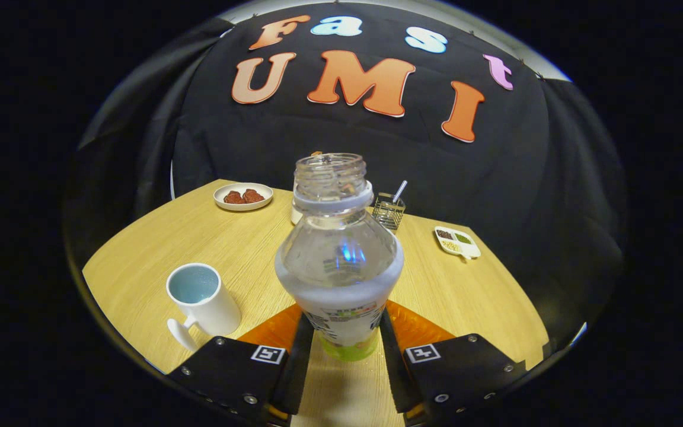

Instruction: Take the bottle from table, then pour the juice into the cup, finally place the bottle on the coaster

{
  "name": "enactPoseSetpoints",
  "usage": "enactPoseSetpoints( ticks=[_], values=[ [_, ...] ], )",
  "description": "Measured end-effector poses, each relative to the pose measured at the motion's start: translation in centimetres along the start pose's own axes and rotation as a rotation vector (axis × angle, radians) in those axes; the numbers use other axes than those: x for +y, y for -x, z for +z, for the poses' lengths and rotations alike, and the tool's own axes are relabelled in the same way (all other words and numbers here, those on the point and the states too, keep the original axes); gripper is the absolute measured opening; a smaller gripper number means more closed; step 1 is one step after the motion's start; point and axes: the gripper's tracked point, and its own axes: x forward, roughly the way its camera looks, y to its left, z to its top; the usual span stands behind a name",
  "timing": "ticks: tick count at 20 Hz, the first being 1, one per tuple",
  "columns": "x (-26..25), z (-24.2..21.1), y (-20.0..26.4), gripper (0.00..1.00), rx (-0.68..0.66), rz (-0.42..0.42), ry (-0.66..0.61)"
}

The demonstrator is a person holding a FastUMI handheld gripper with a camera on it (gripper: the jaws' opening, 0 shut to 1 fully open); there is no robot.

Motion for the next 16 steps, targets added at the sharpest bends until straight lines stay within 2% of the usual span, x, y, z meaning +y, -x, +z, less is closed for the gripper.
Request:
enactPoseSetpoints(
  ticks=[8,16],
  values=[
    [3.3,1.9,0.1,0.59,-0.042,-0.043,0.244],
    [4.3,4.1,-0.7,0.59,-0.128,-0.212,0.619]
  ],
)
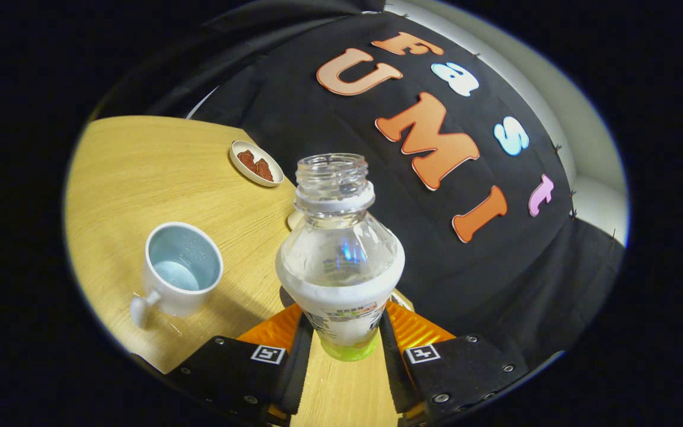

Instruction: Take the bottle from table, then pour the juice into the cup, finally place the bottle on the coaster

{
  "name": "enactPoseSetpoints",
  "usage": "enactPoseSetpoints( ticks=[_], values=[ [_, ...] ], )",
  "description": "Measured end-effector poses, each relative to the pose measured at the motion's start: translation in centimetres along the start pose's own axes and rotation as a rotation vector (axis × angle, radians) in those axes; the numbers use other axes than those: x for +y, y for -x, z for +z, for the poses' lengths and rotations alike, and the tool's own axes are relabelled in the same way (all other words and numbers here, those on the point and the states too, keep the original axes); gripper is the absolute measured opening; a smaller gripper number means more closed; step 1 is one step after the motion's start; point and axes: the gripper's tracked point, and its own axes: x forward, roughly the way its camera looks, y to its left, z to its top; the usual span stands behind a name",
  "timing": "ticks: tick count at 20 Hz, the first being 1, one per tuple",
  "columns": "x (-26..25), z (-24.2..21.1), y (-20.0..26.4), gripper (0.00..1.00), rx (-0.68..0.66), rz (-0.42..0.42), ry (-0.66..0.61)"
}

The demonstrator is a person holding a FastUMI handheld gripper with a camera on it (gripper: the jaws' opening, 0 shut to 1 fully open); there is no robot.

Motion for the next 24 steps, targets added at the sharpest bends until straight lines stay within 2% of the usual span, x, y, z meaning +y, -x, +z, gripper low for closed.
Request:
enactPoseSetpoints(
  ticks=[20,24],
  values=[
    [0.1,-1.5,-2.7,0.59,-0.012,-0.181,0.472],
    [-0.3,-1.5,-2.8,0.59,-0.013,-0.192,0.523]
  ],
)
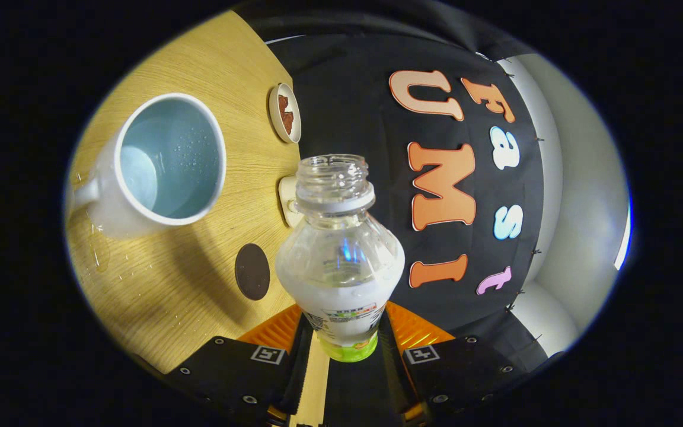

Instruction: Take the bottle from table, then pour the juice into the cup, finally place the bottle on the coaster

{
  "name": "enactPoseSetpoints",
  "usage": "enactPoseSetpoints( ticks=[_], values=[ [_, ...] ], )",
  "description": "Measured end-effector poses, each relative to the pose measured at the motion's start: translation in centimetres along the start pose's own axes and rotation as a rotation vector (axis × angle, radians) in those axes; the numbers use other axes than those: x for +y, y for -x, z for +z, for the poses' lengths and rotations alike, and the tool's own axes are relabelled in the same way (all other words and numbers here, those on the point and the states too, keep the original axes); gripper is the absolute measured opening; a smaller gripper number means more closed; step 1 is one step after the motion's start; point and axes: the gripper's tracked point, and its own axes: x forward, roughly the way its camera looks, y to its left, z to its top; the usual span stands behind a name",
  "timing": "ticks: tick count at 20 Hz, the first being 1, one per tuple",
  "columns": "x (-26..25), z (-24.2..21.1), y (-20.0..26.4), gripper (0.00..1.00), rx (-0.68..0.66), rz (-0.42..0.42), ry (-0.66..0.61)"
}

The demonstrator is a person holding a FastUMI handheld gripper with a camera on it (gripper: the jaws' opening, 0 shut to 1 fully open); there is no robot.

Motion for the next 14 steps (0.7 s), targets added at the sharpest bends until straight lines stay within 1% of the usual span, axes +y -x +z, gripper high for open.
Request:
enactPoseSetpoints(
  ticks=[4,7,14],
  values=[
    [-0.4,0.0,-0.2,0.59,-0.013,-0.023,0.072],
    [-0.3,0.3,-0.1,0.59,-0.021,-0.012,0.098],
    [-0.9,1.1,0.0,0.59,-0.049,-0.041,0.183]
  ],
)
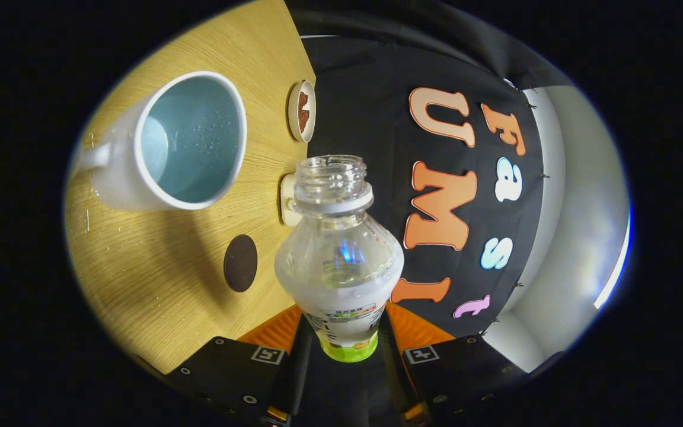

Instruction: Take the bottle from table, then pour the juice into the cup, finally place the bottle on the coaster

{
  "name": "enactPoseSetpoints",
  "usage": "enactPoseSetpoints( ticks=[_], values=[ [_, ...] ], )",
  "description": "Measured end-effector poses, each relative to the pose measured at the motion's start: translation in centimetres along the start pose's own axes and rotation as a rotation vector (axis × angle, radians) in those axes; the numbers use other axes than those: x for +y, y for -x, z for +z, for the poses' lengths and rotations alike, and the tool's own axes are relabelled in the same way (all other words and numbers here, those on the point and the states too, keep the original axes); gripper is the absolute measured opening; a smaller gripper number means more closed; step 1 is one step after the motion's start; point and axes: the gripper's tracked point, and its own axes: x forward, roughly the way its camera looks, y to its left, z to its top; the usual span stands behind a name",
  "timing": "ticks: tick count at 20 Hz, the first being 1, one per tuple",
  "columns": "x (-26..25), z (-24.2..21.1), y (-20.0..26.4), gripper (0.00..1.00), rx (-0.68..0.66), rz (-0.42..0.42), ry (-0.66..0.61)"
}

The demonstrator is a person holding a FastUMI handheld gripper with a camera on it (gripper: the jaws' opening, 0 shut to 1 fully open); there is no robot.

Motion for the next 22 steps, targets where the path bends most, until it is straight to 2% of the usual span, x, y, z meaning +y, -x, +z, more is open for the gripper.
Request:
enactPoseSetpoints(
  ticks=[22],
  values=[
    [-1.3,-0.3,-0.3,0.59,-0.021,-0.012,0.081]
  ],
)
